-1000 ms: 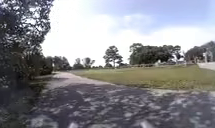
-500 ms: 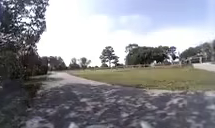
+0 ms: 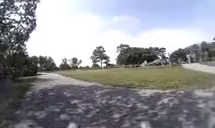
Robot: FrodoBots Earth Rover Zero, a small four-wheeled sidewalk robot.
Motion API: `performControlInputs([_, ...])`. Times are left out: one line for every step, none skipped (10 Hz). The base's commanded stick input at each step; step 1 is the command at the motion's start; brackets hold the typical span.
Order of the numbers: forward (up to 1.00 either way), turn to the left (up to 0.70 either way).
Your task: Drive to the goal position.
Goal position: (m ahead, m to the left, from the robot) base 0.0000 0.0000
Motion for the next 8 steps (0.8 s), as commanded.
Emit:
performControlInputs([0.00, -0.70])
performControlInputs([0.00, -0.70])
performControlInputs([0.00, -0.70])
performControlInputs([0.00, -0.70])
performControlInputs([0.00, -0.70])
performControlInputs([0.00, -0.15])
performControlInputs([0.00, 0.00])
performControlInputs([0.00, 0.00])
